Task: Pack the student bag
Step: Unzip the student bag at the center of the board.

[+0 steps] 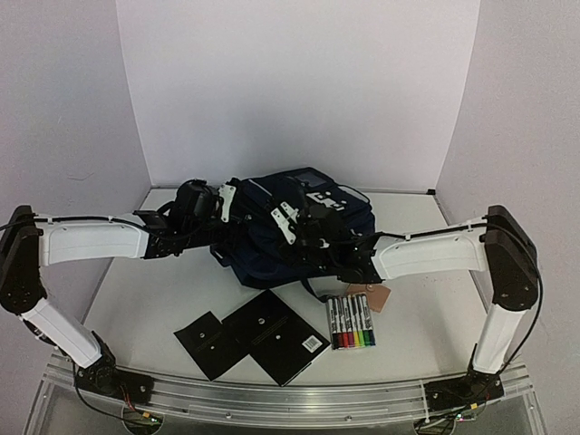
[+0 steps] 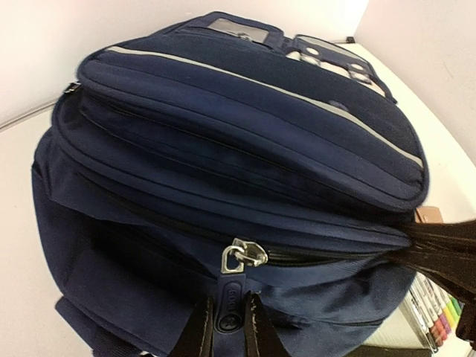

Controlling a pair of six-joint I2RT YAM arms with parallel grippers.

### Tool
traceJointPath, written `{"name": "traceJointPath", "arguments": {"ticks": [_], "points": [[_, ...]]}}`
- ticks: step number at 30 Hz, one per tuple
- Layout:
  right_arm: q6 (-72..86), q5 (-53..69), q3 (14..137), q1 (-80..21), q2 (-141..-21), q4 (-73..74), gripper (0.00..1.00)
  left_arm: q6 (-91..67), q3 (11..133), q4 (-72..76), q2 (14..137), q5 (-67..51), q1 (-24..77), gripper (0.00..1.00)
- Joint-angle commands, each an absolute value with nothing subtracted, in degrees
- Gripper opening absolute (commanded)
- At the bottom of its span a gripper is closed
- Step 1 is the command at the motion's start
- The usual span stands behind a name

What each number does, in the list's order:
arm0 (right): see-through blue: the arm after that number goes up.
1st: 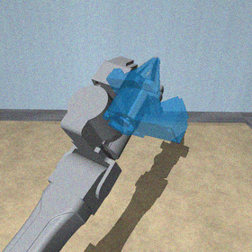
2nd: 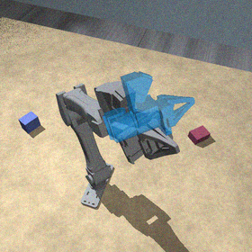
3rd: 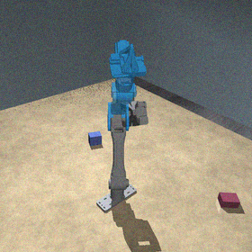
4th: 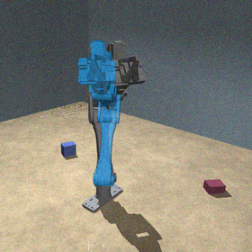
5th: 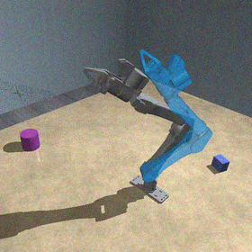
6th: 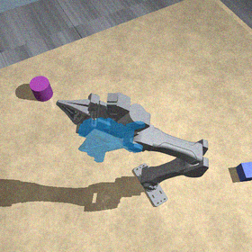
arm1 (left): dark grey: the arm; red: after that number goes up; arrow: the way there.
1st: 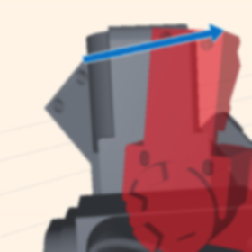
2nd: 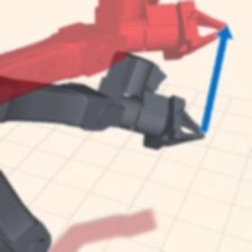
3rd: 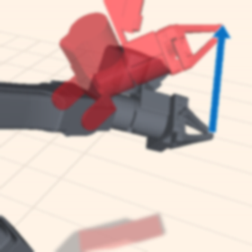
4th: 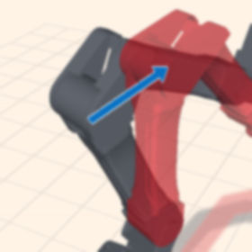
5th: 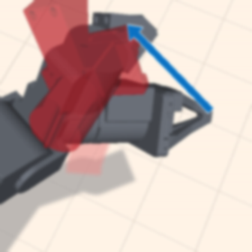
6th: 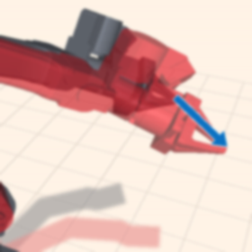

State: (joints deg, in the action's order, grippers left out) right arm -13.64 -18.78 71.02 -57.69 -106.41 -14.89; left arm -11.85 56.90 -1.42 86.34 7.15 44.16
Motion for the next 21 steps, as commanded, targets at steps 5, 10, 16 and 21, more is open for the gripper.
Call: {"name": "traceJointPath", "arguments": {"ticks": [5, 10, 16, 21], "points": [[-9.9, -22.1, 61.6, -56.8, -96.0, -14.6, 0.0, -16.6, 62.3, -4.7, 87.1, 10.3, 35.0, 0.0], [-7.6, -18.9, 57.6, -57.0, -90.2, -11.7, 0.0, -16.1, 63.9, -4.8, 90.4, 8.3, 31.0, 0.0], [-3.7, -10.8, 59.5, -57.1, -86.5, -7.6, 0.22, -9.1, 62.0, 1.1, 90.5, -12.5, 31.2, 0.0], [2.2, -8.2, 66.3, -57.1, -88.2, -5.2, 0.67, -8.0, 60.3, 0.8, 90.0, -16.6, 33.4, 0.0]]}}
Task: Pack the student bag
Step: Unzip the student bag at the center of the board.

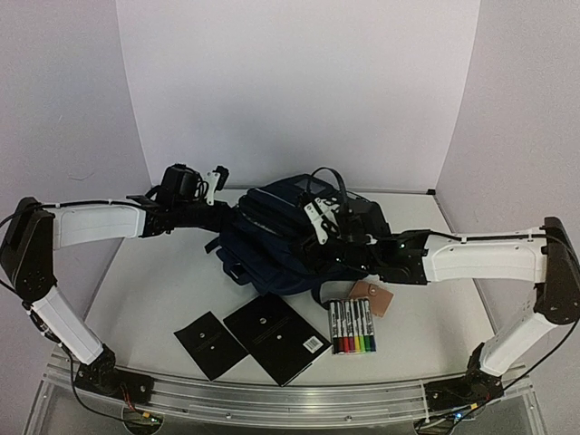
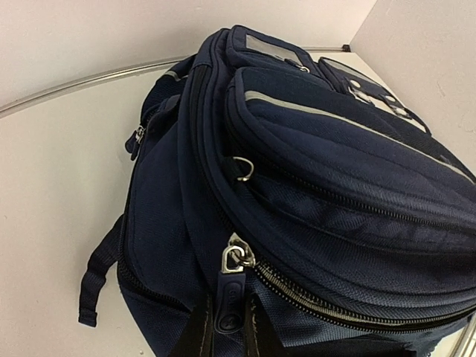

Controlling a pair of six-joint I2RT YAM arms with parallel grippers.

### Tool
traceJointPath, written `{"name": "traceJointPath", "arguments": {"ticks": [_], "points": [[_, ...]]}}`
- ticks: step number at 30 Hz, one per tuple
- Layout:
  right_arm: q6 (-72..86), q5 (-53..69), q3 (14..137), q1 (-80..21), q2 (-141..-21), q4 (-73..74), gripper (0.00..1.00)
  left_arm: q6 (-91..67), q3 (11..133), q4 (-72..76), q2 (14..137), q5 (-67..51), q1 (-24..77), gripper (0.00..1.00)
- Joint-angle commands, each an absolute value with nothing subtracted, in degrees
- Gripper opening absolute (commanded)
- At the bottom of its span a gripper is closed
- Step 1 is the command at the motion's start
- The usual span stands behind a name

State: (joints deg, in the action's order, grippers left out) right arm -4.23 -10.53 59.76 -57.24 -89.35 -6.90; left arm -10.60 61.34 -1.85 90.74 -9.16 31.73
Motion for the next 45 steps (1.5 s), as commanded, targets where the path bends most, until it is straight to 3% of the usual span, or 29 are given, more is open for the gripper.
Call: {"name": "traceJointPath", "arguments": {"ticks": [1, 5, 15, 22, 27, 33, 42, 45], "points": [[3.0, -8.1, 68.1, -57.1, -89.2, -4.7, 0.73, -8.2, 59.7, 0.7, 89.8, -16.8, 33.7, 0.0], [4.2, -8.9, 75.1, -57.1, -95.2, -1.5, 0.84, -9.2, 57.8, 1.5, 88.6, -16.9, 34.6, 0.0], [0.2, -12.0, 89.5, -57.1, -108.5, 6.6, 0.97, -9.5, 56.1, 2.1, 86.6, -15.9, 34.8, 0.0], [-2.7, -18.0, 95.2, -57.1, -113.9, 9.6, 0.98, -9.6, 54.7, 2.3, 84.6, -15.3, 34.8, 0.0], [-1.7, -22.6, 96.8, -57.1, -115.0, 9.7, 0.93, -9.5, 54.9, 1.5, 84.3, -14.1, 34.8, 0.0], [-2.4, -25.8, 98.1, -57.1, -116.8, 9.8, 0.76, -9.3, 55.6, 0.9, 84.5, -13.6, 34.8, 0.0], [-3.9, -23.4, 96.0, -57.1, -113.8, 9.0, 0.11, -10.8, 59.0, -2.0, 86.0, -8.8, 33.4, 0.0], [-4.8, -20.8, 91.5, -57.2, -109.7, 6.3, 0.01, -11.3, 60.5, -2.0, 87.5, -7.9, 31.9, 0.0]]}}
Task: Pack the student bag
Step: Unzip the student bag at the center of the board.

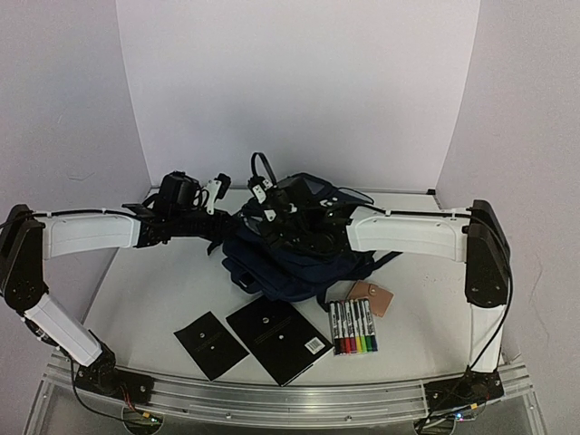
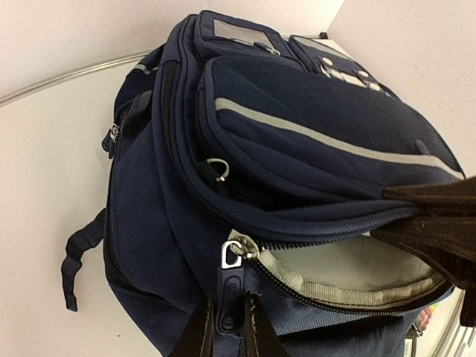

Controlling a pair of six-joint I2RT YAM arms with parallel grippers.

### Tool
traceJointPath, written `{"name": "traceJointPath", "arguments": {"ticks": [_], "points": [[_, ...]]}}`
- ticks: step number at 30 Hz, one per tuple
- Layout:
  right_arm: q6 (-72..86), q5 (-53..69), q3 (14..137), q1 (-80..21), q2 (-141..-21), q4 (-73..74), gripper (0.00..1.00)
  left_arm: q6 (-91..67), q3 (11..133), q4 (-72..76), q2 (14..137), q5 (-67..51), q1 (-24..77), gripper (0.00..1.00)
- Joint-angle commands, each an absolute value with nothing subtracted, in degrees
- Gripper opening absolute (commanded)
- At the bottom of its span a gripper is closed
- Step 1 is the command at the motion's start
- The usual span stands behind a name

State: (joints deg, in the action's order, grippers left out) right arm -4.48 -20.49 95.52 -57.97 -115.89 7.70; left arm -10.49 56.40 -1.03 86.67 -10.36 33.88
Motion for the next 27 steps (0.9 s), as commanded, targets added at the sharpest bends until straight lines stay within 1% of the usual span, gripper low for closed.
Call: {"name": "traceJointPath", "arguments": {"ticks": [1, 6, 11, 17, 27], "points": [[-5.1, -19.9, 90.1, -57.2, -108.2, 5.4, 0.0, -11.5, 60.9, -1.8, 88.1, -7.9, 31.2, 0.0], [-6.4, -15.1, 82.9, -57.2, -100.9, 1.5, 0.0, -12.8, 64.4, -1.7, 92.0, -9.4, 26.6, 0.0], [-7.0, -10.0, 78.8, -57.2, -96.2, 0.5, 0.0, -9.6, 69.7, -1.5, 97.7, -15.4, 25.3, 0.0], [-7.2, -9.1, 76.8, -57.2, -93.2, -1.4, 0.0, -6.9, 79.3, -4.5, 108.2, -16.3, 24.0, 0.0], [-5.7, -8.2, 76.2, -57.2, -92.1, -3.7, 0.0, -7.6, 92.1, -0.3, 119.7, -19.5, 23.0, 0.0]]}}
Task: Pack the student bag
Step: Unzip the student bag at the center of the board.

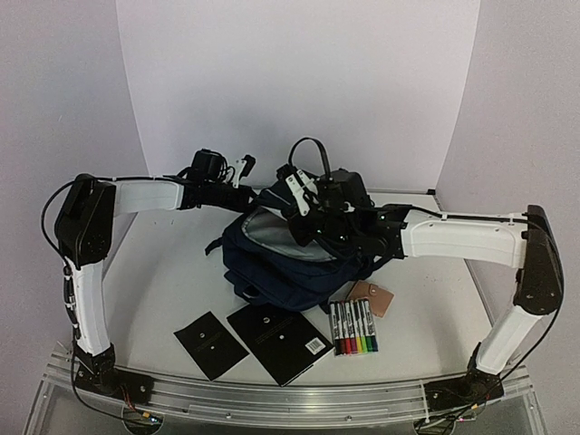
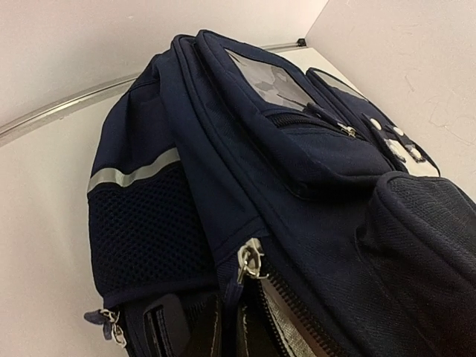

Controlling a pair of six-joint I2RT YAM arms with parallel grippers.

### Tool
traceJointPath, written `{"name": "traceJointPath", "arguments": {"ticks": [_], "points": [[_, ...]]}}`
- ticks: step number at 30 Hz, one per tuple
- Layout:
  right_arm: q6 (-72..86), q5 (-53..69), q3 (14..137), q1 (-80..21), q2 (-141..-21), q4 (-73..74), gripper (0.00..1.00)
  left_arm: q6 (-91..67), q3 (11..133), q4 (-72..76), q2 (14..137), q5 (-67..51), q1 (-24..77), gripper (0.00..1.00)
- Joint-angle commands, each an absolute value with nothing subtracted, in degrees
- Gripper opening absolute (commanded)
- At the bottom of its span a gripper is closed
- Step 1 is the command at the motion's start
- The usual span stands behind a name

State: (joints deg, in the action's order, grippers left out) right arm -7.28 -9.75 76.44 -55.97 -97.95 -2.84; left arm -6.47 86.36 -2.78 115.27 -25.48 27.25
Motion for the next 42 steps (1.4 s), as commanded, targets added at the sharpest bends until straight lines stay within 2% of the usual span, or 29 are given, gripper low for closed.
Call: {"name": "traceJointPath", "arguments": {"ticks": [1, 7, 10, 13, 15, 17, 20, 25, 31, 32, 34, 37, 38, 40, 42], "points": [[-5.5, -8.4, 76.2, -57.2, -92.1, -3.9, 0.0, -8.0, 93.7, -0.3, 121.1, -19.5, 22.8, 0.0], [-3.4, -11.6, 76.0, -57.2, -92.1, -4.1, 0.0, -9.6, 98.9, 1.8, 126.6, -20.6, 22.0, 0.0], [-1.2, -20.2, 76.4, -57.2, -93.2, -4.1, 0.0, -10.1, 100.7, 0.9, 127.2, -22.4, 22.0, 0.02], [2.0, -29.7, 77.8, -57.0, -95.7, -2.7, 0.0, -11.0, 99.4, 0.9, 124.3, -21.9, 22.0, 0.22], [3.9, -32.7, 79.8, -56.1, -98.4, -1.2, 0.0, -11.3, 97.8, 0.2, 121.3, -19.8, 22.0, 0.45], [6.2, -33.4, 81.4, -54.6, -100.8, -0.1, 0.0, -11.9, 95.8, -1.7, 117.6, -16.8, 21.9, 0.59], [8.9, -33.2, 83.6, -52.2, -104.0, 0.0, 0.0, -14.4, 91.2, -5.4, 112.0, -13.3, 21.3, 0.72], [9.5, -32.5, 89.2, -47.9, -109.8, 0.0, 0.0, -21.0, 78.0, -7.9, 100.5, -8.9, 20.9, 0.78], [7.1, -30.0, 95.8, -44.6, -115.1, 0.0, 0.0, -33.0, 63.9, -8.7, 92.3, -13.2, 21.2, 0.79], [6.5, -28.8, 96.3, -44.5, -115.2, 0.0, 0.03, -35.3, 61.4, -7.4, 91.6, -14.5, 21.3, 0.79], [5.8, -25.2, 96.5, -44.5, -114.3, 0.0, 0.21, -39.0, 57.3, -5.2, 90.6, -16.2, 22.9, 0.78], [6.1, -18.0, 95.0, -44.5, -110.7, 1.8, 0.57, -42.4, 54.7, -6.0, 90.3, -16.1, 26.0, 0.77], [6.4, -15.6, 94.1, -44.5, -108.7, 2.3, 0.65, -43.5, 54.1, -6.6, 90.1, -15.7, 27.1, 0.77], [7.3, -10.3, 91.7, -44.5, -105.1, 3.4, 0.78, -46.4, 52.6, -6.6, 89.6, -15.3, 29.3, 0.77], [8.6, -5.5, 89.0, -44.6, -101.0, 4.3, 0.86, -49.8, 50.9, -5.9, 89.2, -15.4, 31.4, 0.78]]}}
